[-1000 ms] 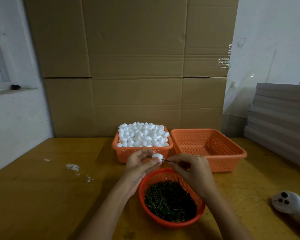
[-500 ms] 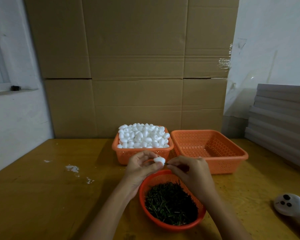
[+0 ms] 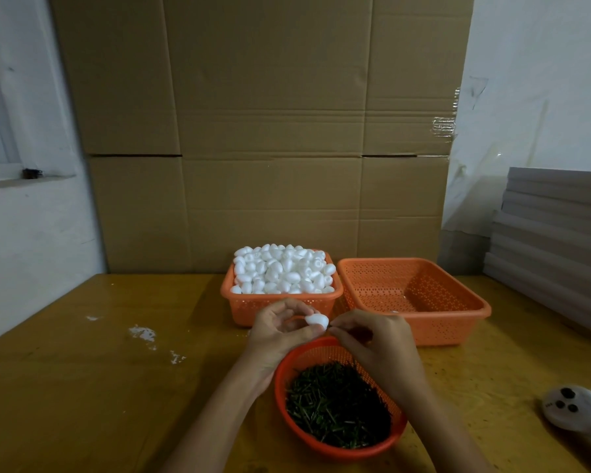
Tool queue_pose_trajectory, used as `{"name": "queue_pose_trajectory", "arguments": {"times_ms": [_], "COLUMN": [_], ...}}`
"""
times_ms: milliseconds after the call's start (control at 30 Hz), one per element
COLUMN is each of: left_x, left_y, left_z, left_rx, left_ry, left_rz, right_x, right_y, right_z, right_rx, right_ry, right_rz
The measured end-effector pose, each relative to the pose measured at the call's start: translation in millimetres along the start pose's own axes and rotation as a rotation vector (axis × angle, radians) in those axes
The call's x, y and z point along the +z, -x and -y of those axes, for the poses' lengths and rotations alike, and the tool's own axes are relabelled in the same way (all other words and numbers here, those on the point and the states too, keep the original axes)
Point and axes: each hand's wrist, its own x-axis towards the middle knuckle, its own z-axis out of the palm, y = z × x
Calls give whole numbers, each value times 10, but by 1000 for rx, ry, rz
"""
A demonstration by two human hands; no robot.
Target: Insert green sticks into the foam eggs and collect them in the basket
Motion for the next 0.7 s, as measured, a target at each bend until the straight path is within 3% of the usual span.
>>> {"name": "queue_pose_trajectory", "arguments": {"times_ms": [700], "left_x": [-4], "left_y": [-10], "left_z": [12], "left_rx": [5], "left_ry": [-7], "left_rz": [5], "right_x": [-4], "right_y": [6], "right_z": [48], "right_rx": [35], "right_ry": [-25], "right_rz": [-11]}}
